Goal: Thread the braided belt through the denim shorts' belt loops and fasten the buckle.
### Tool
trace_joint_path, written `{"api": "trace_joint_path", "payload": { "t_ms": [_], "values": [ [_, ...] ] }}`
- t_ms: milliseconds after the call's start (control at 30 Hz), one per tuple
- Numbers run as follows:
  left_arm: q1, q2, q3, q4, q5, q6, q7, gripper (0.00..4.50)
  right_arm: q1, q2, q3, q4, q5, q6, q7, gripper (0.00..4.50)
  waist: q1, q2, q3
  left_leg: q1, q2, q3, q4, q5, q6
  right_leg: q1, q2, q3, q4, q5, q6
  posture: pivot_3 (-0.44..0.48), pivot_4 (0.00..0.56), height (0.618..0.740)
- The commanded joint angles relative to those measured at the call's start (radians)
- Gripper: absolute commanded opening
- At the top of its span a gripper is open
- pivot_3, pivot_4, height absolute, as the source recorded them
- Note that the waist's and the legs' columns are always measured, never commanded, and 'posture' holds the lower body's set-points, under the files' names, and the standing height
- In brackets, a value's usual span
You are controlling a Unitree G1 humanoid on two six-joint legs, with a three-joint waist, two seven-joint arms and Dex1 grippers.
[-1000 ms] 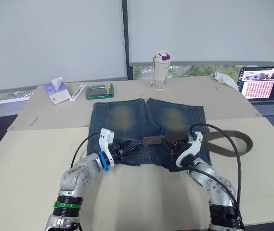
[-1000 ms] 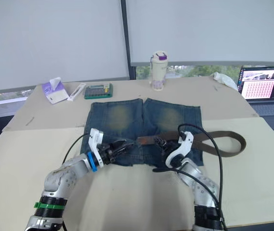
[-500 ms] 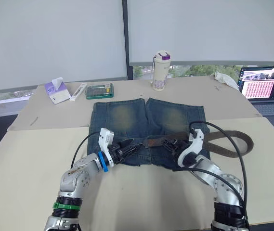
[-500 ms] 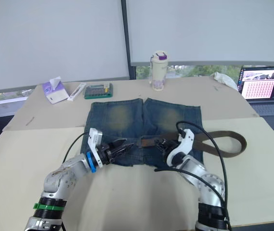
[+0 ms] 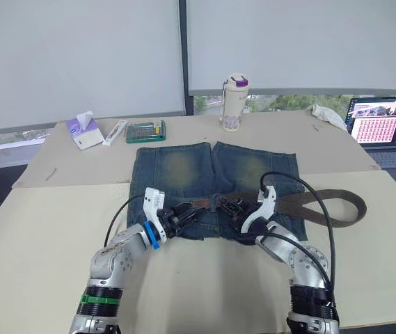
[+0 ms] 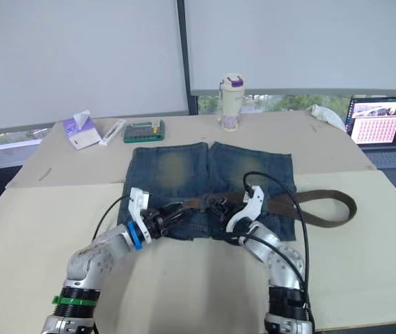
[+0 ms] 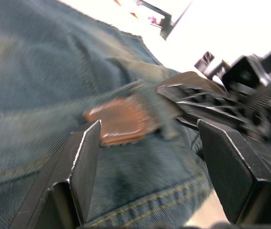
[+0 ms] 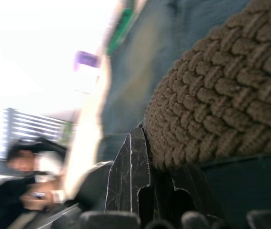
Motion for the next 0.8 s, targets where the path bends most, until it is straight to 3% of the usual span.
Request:
{"api": "trace_joint_path", "payload": {
  "t_ms": [33,233,500,767,800],
  "values": [
    [-0.036,-0.024,0.072,0.015,-0.078,0.059,0.05,3.4,-0.014,0.013,-0.023,-0.011,0.056,-0.028,0.054,0.0,0.0,0.0,0.0,0.0,0.0,0.0,0.0,0.0,0.0,0.0,0.0,0.0,0.0,0.0,0.0,0.0,0.15,0.74],
    [-0.053,-0.049,0.11,0.029,-0.111,0.098,0.098,3.4,0.008,0.011,-0.027,-0.02,0.087,-0.021,0.102,0.0,0.0,0.0,0.0,0.0,0.0,0.0,0.0,0.0,0.0,0.0,0.0,0.0,0.0,0.0,0.0,0.0,0.15,0.74],
    [-0.057,-0.076,0.073,-0.012,-0.134,0.126,0.072,3.4,0.02,-0.016,0.014,-0.032,0.049,-0.019,0.124,0.0,0.001,0.0,0.0,0.0,-0.001,0.0,0.0,0.0,0.0,0.0,0.0,0.0,0.0,0.0,0.0,0.0,0.15,0.74],
    [-0.056,-0.104,0.096,-0.008,-0.135,0.096,0.095,0.89,0.031,-0.037,0.033,-0.038,0.006,-0.038,0.146,0.0,0.0,0.0,0.0,0.0,0.0,0.0,0.0,0.0,0.0,0.0,0.0,0.0,0.0,0.0,0.0,0.0,0.15,0.74],
    [-0.054,-0.104,0.101,-0.008,-0.135,0.097,0.101,0.56,0.034,-0.042,0.034,-0.042,0.004,-0.037,0.152,0.39,0.0,0.0,0.0,0.0,-0.001,0.0,0.0,0.0,0.0,0.0,0.0,0.0,0.0,0.0,0.0,0.0,0.15,0.74]
  ]
}}
